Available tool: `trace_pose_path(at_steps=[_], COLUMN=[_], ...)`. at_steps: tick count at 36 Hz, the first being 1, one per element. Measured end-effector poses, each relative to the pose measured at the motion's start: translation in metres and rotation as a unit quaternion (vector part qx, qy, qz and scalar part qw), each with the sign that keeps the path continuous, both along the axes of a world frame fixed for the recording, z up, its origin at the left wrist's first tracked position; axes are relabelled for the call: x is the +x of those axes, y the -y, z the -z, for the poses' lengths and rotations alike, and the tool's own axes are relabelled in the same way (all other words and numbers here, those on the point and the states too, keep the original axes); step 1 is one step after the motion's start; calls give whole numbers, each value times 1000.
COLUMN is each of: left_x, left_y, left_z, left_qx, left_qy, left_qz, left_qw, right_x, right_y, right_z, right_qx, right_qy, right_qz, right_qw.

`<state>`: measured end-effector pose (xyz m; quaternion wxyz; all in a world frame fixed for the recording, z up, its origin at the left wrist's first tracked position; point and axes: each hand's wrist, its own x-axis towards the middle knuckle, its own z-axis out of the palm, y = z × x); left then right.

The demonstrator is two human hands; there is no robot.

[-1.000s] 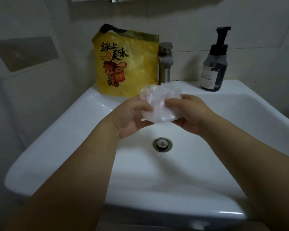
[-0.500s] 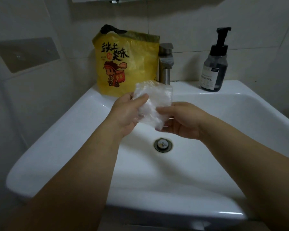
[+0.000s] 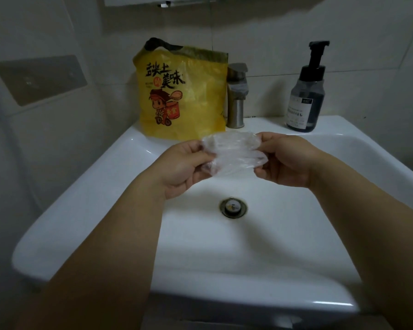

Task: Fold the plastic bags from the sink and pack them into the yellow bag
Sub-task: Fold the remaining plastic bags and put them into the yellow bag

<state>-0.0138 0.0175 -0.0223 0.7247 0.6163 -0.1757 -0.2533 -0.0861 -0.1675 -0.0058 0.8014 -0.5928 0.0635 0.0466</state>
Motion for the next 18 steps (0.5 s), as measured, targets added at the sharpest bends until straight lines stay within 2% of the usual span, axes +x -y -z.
trace_pose_path(at_steps=[13, 15, 18], left_x=[-10, -12, -11], left_y=[3, 4, 4], left_z=[-7, -9, -9], left_qx=[3, -6, 14], left_qy=[38, 24, 29], left_qz=[-29, -32, -65], left_qw=[999, 999, 997], right_x=[-1, 0, 5], right_y=[1, -1, -6], right_z=[-5, -5, 1], right_qx=[31, 2, -111], right_qy=[9, 9, 32], right_qz=[27, 29, 71], right_qw=[999, 1000, 991])
